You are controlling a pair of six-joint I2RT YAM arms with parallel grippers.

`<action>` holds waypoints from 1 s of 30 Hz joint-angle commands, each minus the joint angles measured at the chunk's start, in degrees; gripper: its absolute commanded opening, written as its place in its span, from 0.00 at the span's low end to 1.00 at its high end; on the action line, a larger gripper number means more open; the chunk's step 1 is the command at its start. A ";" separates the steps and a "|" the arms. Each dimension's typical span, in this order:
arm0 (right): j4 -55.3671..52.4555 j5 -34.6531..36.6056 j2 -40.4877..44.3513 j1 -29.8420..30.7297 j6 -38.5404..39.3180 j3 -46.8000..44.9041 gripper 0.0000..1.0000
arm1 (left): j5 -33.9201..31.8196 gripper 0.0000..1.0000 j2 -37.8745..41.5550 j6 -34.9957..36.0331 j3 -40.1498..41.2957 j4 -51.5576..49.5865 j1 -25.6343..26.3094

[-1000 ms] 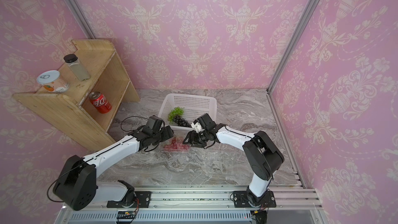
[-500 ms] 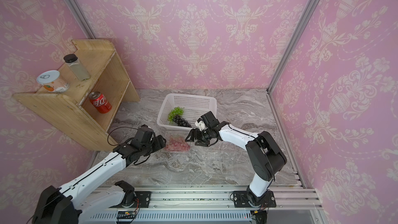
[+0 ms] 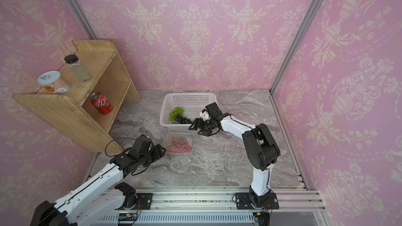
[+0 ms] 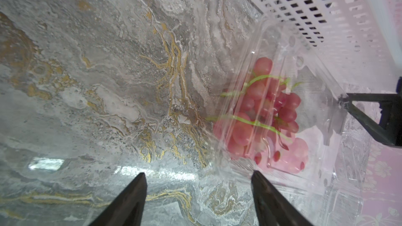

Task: Pack grapes into containers
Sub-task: Adjust the basket at the center of the board, then close the packing box at the center of the board.

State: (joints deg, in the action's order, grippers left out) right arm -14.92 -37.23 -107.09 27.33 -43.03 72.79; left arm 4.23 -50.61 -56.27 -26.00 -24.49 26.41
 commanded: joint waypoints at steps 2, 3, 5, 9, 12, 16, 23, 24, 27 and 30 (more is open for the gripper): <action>0.07 -1.75 -0.93 -0.70 1.74 3.58 0.74 | 1.86 0.71 0.92 -2.87 2.59 1.20 -0.09; 0.15 -2.01 -0.69 -0.70 1.80 3.58 0.74 | 1.73 0.70 1.24 -3.17 2.96 1.48 -0.05; -0.27 -1.99 0.30 -0.70 2.09 2.81 0.74 | 1.62 0.67 2.28 -3.85 4.09 3.07 -0.06; 0.70 -1.79 3.92 -0.71 1.16 -0.98 0.74 | 0.53 0.62 4.50 -5.45 6.60 6.56 -0.07; 2.67 -2.36 6.91 -0.74 -0.57 -4.77 0.73 | 0.34 0.57 6.02 -6.55 8.49 10.47 -0.05; 3.93 -2.85 9.46 -0.71 -1.46 -9.10 0.73 | -0.50 0.57 6.71 -6.67 8.27 10.90 -0.10; 4.31 -2.86 11.46 -0.18 -2.34 -10.54 0.71 | -1.88 0.54 6.73 -10.18 12.03 17.07 -0.07; 5.03 -2.81 11.90 0.00 -2.89 -10.82 0.71 | -2.35 0.54 6.84 -10.83 12.80 18.25 -0.11; 5.95 -2.51 12.59 0.60 -3.79 -10.97 0.69 | -3.94 0.51 7.25 -11.36 13.52 19.61 -0.09; 6.20 -2.53 12.57 1.68 -4.09 -10.50 0.67 | -5.34 0.50 8.60 -11.32 13.92 20.72 -0.10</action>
State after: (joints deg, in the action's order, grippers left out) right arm -9.98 -39.20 -95.85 27.88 -45.89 62.37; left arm 2.20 -43.16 -66.22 -13.19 -5.54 26.41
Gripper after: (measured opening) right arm 0.672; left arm 0.506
